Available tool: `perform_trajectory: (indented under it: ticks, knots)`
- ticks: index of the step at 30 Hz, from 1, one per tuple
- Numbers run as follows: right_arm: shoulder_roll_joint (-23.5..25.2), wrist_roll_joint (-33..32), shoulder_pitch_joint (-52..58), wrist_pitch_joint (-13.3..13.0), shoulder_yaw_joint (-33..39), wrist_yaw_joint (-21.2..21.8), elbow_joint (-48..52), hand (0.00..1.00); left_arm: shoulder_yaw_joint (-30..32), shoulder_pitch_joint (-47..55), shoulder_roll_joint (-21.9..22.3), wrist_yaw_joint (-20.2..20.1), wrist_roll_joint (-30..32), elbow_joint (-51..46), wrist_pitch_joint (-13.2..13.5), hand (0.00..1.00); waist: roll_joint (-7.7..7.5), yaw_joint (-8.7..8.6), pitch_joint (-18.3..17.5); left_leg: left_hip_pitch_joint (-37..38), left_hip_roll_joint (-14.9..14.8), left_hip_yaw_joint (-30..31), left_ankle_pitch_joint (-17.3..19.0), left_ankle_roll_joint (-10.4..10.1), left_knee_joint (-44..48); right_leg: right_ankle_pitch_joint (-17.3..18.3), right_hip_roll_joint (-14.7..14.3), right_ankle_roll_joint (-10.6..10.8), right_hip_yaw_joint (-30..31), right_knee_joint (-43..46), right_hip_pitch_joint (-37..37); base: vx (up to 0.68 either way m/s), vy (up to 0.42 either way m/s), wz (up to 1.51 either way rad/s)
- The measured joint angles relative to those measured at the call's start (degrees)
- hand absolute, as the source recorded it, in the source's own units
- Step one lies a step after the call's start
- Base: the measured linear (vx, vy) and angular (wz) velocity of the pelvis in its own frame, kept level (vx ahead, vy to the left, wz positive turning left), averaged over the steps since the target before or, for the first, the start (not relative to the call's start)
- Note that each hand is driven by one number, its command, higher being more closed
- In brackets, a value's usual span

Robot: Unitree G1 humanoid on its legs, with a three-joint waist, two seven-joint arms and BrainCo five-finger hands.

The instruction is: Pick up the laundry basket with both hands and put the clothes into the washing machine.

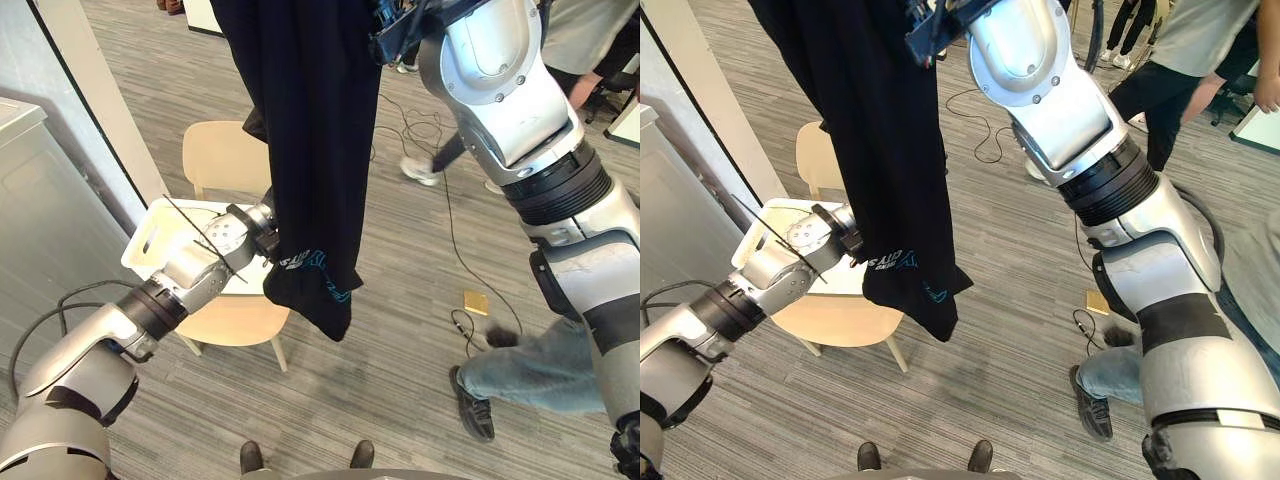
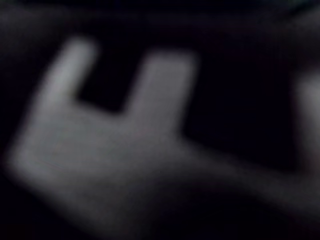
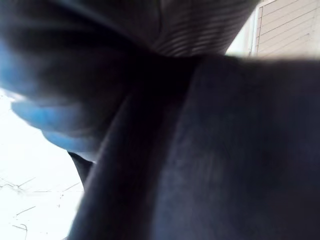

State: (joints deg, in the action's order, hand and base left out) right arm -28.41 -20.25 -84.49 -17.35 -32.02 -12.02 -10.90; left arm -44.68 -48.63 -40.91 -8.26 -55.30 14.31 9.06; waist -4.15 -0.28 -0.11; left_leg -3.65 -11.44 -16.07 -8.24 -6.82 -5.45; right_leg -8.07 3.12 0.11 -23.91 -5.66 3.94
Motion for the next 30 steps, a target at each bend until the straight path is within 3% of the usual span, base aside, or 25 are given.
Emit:
perform_trajectory:
  ticks: [1,6,16,17,30]
  knots:
    - [0.01,0.0,0.0,0.0,0.0,0.02,1.19,1.0,0.53,-0.04,1.6,1.43,1.66,0.77,0.33,1.0,-0.01,-0.26,0.0,0.0,0.08,0.12,-0.01,0.02,0.0,-0.02,0.08,0.02,-0.07,0.0,-0.06,0.0,0.025,0.04]
    - [0.44,-0.68,0.17,0.08,0.28,0.96,4.43,1.0,5.44,-0.17,10.09,7.36,6.66,6.57,0.35,1.0,-0.04,-0.76,-0.03,0.03,0.16,0.23,-0.05,0.06,0.0,-0.05,0.13,0.06,-0.13,0.0,-0.1,0.0,0.0,0.0]
    - [0.45,-1.79,4.04,1.99,5.02,0.91,5.0,1.0,13.85,-0.37,17.12,12.99,13.37,11.01,0.3,1.0,-0.03,-1.02,-0.02,-0.01,0.16,0.31,-0.06,0.07,0.01,-0.05,0.13,0.07,-0.24,0.0,-0.11,0.0,0.0,0.0]
    - [0.45,-1.77,4.04,2.15,5.23,0.9,4.93,0.0,14.31,-0.37,17.4,13.38,13.41,11.01,0.32,1.0,-0.04,-1.02,-0.02,0.0,0.16,0.31,-0.06,0.07,0.01,-0.05,0.13,0.07,-0.23,0.0,-0.11,0.0,0.0,0.0]
    - [-1.96,-1.73,10.71,4.02,13.85,-0.31,0.19,0.0,27.51,3.15,19.2,17.17,15.74,10.94,0.41,1.0,-0.02,-1.01,-0.01,0.23,0.15,-0.08,-0.04,0.07,0.01,-0.08,0.12,0.1,0.24,0.0,-0.12,0.0,0.0,0.0]
